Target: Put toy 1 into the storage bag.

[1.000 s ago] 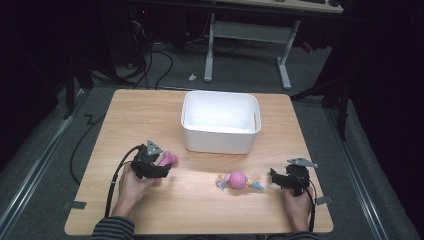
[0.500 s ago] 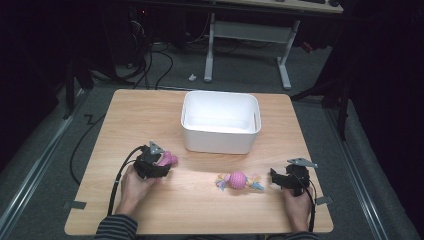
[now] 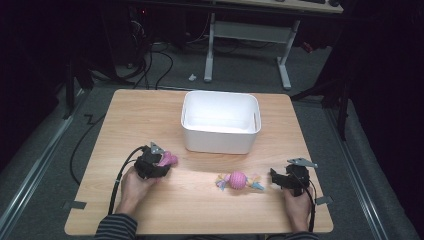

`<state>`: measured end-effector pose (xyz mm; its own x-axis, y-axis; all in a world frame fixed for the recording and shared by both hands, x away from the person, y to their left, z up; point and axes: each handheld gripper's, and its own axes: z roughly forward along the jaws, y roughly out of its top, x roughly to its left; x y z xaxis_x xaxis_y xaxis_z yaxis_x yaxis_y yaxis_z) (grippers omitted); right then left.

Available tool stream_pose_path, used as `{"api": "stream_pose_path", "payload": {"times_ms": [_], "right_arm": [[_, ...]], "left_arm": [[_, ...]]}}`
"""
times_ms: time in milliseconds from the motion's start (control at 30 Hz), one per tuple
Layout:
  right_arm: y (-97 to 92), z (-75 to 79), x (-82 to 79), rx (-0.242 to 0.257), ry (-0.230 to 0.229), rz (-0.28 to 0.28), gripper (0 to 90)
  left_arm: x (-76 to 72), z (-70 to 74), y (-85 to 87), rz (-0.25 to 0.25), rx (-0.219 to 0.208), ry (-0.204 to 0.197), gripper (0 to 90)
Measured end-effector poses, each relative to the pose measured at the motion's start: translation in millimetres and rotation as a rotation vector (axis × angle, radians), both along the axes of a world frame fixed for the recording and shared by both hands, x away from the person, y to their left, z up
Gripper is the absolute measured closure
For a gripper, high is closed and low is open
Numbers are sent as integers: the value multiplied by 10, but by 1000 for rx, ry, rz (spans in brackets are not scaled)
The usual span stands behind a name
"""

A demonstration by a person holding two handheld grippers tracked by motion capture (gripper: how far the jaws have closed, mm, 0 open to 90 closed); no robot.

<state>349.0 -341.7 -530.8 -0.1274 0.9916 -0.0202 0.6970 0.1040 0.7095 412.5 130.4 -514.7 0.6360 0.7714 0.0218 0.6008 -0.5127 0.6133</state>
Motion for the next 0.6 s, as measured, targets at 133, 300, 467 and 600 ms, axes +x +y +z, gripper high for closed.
{"api": "stream_pose_path", "payload": {"times_ms": [133, 300, 467, 600], "right_arm": [[0, 0, 0, 0, 0, 0, 180], [0, -1, 1, 0, -1, 1, 179], [0, -1, 1, 0, -1, 1, 179], [0, -1, 1, 0, -1, 2, 179]], "left_arm": [[2, -9, -9, -7, -3, 10, 570], [13, -4, 9, -13, -13, 24, 582], [3, 5, 10, -11, 1, 16, 586], [-17, 41, 39, -18, -1, 4, 588]]}}
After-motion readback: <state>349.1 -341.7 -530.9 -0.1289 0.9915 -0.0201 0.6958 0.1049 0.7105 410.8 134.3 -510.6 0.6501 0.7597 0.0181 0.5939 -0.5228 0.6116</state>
